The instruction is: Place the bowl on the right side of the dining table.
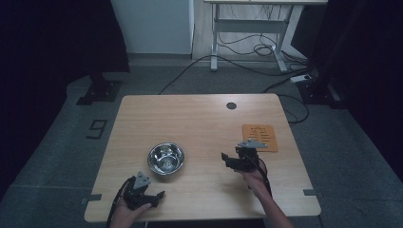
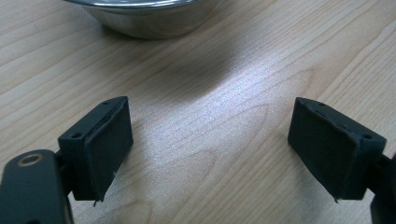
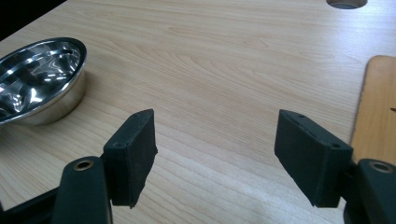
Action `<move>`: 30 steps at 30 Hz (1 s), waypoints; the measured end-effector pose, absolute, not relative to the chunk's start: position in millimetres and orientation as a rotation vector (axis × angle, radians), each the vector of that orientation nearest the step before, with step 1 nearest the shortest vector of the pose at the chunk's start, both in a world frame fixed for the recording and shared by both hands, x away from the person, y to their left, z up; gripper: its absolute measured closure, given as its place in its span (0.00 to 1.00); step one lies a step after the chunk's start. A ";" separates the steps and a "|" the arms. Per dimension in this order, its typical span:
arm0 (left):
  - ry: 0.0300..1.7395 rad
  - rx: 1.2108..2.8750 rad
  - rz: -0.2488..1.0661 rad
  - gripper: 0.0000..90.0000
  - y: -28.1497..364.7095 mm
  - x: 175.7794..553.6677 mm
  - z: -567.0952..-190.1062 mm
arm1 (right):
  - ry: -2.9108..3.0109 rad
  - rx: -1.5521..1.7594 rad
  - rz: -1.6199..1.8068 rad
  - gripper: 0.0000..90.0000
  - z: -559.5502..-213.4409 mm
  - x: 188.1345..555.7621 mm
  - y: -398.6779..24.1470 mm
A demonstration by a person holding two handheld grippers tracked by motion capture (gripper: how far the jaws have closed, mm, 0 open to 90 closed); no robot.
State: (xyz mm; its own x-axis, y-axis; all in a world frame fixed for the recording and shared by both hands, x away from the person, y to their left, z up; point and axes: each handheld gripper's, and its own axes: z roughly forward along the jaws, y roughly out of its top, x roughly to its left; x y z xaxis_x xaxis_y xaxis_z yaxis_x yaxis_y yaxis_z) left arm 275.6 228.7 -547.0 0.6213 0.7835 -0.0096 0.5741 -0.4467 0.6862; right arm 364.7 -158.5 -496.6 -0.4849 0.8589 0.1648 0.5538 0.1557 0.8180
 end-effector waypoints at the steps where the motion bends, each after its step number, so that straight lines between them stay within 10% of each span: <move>1: 1.060 2.182 0.408 0.15 228.7 275.6 -547.0 | 2.097 1.348 1.254 0.33 -496.5 365.2 -157.1; 30: 1.058 2.182 0.408 0.15 228.8 275.7 -547.0 | 2.146 1.305 1.303 0.33 -483.6 371.4 -121.9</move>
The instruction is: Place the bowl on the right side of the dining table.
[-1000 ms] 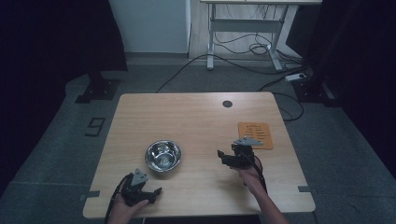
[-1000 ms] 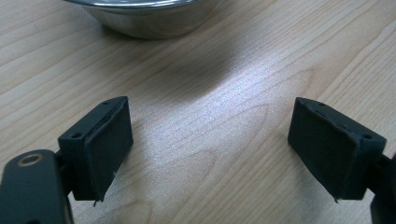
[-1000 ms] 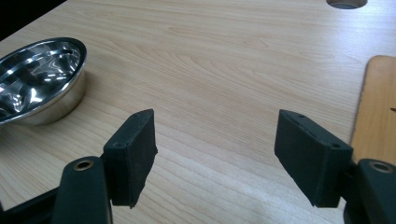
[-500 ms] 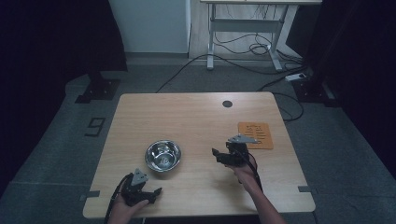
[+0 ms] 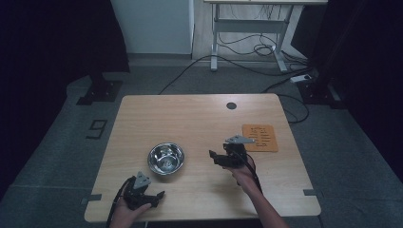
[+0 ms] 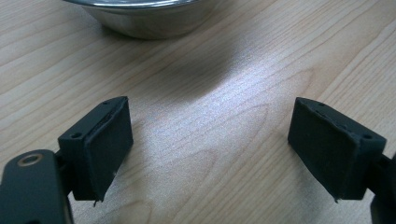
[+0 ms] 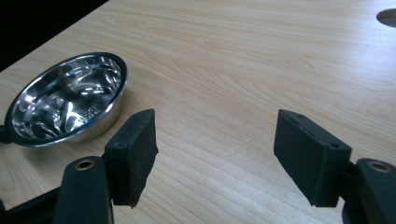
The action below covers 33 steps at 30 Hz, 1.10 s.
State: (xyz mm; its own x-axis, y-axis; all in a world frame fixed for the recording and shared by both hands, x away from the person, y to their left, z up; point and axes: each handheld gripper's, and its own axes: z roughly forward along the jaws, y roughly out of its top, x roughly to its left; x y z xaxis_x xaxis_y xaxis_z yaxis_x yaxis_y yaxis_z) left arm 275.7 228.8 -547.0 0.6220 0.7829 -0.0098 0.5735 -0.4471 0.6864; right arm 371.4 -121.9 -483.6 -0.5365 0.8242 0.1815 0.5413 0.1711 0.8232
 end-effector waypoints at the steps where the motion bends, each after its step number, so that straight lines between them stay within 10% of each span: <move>1: 1.058 2.182 0.408 0.15 228.8 275.7 -547.0 | 2.147 1.300 1.308 0.33 -483.1 371.5 -120.7; 33: 1.057 2.183 0.409 0.15 228.8 275.8 -547.0 | 2.186 1.290 1.330 0.34 -479.1 375.2 -97.8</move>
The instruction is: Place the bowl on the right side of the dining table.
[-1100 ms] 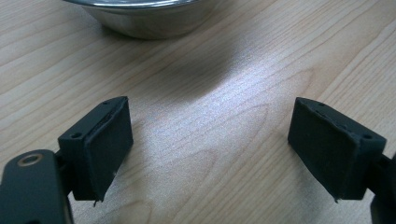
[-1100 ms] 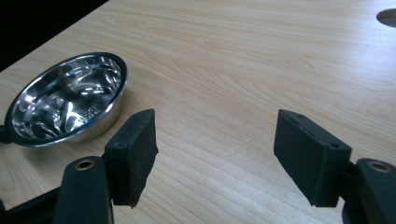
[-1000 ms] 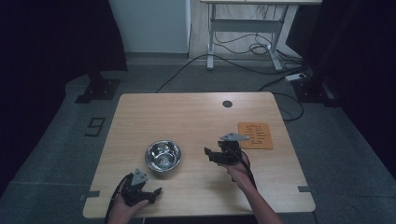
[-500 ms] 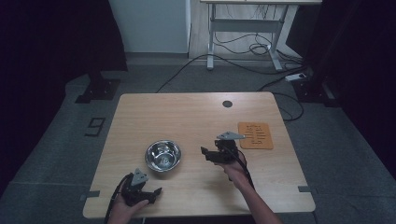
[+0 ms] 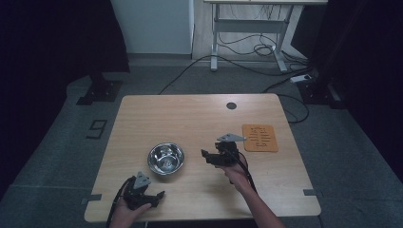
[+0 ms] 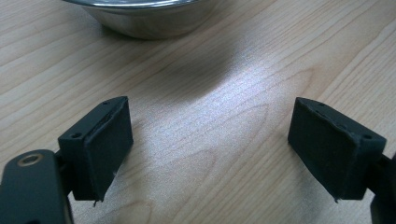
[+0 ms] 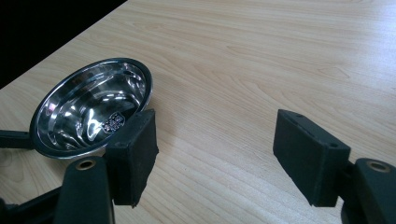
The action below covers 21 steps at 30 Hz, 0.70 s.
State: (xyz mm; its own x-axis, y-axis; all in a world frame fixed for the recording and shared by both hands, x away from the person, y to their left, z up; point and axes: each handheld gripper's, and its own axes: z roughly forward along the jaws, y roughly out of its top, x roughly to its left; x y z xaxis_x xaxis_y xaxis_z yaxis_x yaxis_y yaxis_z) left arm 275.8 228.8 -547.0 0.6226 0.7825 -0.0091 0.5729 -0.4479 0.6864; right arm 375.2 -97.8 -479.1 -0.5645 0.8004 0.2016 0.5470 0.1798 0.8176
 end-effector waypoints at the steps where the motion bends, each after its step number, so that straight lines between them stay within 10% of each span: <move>1: 1.057 2.183 0.409 0.15 228.8 275.7 -547.0 | 2.187 1.291 1.330 0.34 -479.2 375.3 -97.5; 21: 1.056 2.183 0.408 0.15 228.9 275.9 -547.0 | 2.203 1.299 1.342 0.34 -482.0 376.2 -90.0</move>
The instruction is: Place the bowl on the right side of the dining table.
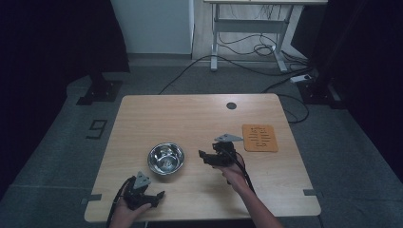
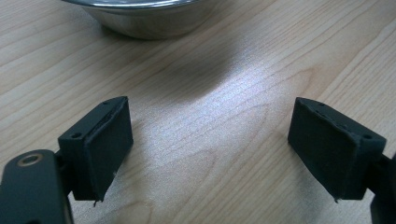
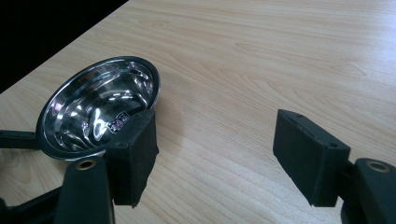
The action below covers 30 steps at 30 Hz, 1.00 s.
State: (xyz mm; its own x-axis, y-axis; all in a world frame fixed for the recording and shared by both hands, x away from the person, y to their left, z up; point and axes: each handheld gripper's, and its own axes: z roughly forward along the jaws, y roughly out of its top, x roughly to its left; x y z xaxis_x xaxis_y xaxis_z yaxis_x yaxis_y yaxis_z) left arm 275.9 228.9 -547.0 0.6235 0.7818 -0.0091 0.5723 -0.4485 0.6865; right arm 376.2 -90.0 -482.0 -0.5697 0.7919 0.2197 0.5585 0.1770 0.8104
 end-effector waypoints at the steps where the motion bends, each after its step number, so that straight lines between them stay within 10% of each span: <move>1: 1.056 2.183 0.408 0.15 228.8 275.8 -547.0 | 2.204 1.298 1.341 0.34 -482.1 376.2 -89.7; 30: 1.054 2.184 0.407 0.15 228.9 276.0 -547.0 | 2.228 1.276 1.363 0.34 -477.2 380.6 -65.8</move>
State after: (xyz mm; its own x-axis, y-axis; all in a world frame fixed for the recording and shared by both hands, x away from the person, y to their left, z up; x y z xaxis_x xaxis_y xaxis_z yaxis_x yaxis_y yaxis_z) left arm 276.0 228.9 -547.0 0.6253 0.7803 -0.0096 0.5716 -0.4497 0.6863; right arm 380.6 -65.8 -477.2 -0.5926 0.7727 0.2276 0.5544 0.1862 0.8112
